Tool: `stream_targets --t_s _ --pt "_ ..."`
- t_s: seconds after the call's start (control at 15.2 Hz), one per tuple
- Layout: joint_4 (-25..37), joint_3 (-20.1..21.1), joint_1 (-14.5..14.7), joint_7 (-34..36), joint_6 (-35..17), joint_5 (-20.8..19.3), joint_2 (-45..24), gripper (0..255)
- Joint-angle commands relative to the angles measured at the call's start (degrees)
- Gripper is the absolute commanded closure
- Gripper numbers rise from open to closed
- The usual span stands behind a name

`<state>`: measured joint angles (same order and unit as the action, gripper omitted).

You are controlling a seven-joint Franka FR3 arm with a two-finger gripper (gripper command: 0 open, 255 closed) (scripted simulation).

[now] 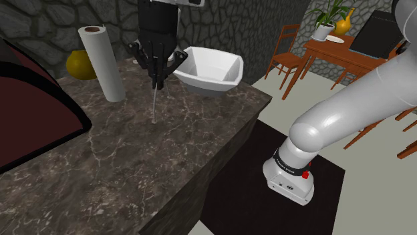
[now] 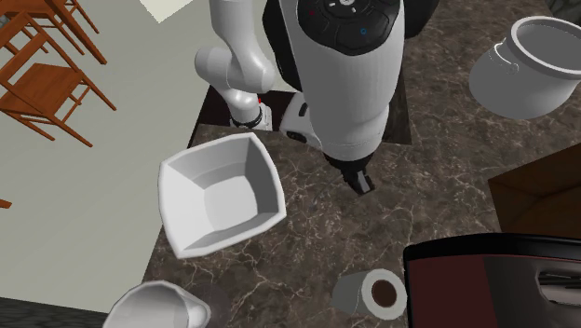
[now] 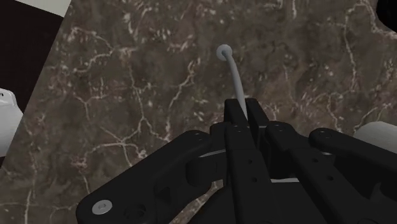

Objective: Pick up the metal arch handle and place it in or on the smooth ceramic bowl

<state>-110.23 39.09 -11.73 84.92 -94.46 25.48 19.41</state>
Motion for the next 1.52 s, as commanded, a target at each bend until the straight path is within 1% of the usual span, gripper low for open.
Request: stream_targets --t_s 0.0,0.73,1.39,1.45 --pt "1.91 -0.15 -0.17 0.46 1.50 -0.36 -0.44 255" --pt "12.44 -0.35 -0.83 3.45 9.24 -2.01 -3.15 255" --pt "23.53 0.61 -1.25 7.05 16.13 -4.09 -7.42 255" --pt "23.12 -0.78 -1.70 5.41 16.97 -3.72 -6.56 255"
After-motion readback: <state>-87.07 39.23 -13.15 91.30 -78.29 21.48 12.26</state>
